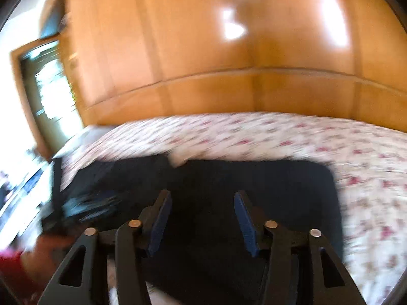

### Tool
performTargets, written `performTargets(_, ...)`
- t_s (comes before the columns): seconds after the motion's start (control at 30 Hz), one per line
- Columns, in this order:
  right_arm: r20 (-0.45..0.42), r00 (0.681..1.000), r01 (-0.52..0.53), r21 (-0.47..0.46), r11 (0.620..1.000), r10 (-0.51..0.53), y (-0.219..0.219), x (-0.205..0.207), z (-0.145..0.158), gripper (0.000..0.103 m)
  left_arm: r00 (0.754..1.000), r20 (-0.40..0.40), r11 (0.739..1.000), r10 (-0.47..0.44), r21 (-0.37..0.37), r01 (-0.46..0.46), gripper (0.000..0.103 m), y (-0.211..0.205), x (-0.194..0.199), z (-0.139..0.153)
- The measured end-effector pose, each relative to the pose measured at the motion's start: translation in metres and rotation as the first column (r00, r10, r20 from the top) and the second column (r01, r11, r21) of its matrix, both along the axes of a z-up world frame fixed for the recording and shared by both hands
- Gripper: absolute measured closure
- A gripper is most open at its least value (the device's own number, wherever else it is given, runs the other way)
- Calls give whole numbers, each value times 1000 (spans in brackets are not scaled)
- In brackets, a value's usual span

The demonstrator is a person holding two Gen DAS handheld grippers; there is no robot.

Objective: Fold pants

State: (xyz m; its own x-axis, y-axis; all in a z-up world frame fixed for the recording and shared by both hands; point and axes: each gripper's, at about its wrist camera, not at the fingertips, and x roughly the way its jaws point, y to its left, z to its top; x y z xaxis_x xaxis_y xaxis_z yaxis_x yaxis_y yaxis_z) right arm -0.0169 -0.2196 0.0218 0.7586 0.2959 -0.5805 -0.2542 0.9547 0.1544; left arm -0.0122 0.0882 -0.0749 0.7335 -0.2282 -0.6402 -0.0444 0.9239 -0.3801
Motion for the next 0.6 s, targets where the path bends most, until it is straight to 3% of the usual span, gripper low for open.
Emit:
performTargets(0.1,-40,991,123,-27,992,-124,-23,19,-3,74,999,27,984,-46,-173,50,49,0,3,10)
performTargets(0.17,-60,988,140,-17,990,-141,-33,27,-9,74,995,40,966,-89,-240,96,31,-8,8,15)
performTargets(0.2,-71,987,145,-20,989,-146,-37,30,-13,74,993,42,954,-115,-275,122,28,-16,13,17)
performTargets(0.27,-90,986,140,-21,990,-141,-36,34,-19,74,987,29,939,-157,-305,158,28,-29,24,17)
performTargets(0.33,-93,987,132,-1,991,-131,-35,28,-21,74,972,-59,935,-228,-291,201,29,-54,44,10)
performTargets(0.4,-79,989,124,6,992,-123,-34,24,-19,74,954,-144,945,-262,-239,223,40,-75,59,1)
performTargets(0.47,-65,991,120,-5,993,-120,-33,22,-18,74,948,-125,943,-291,-207,262,85,-88,60,7)
performTargets(0.6,-63,990,123,-14,992,-124,-35,27,-18,74,952,-21,931,-307,-217,295,87,-83,37,35)
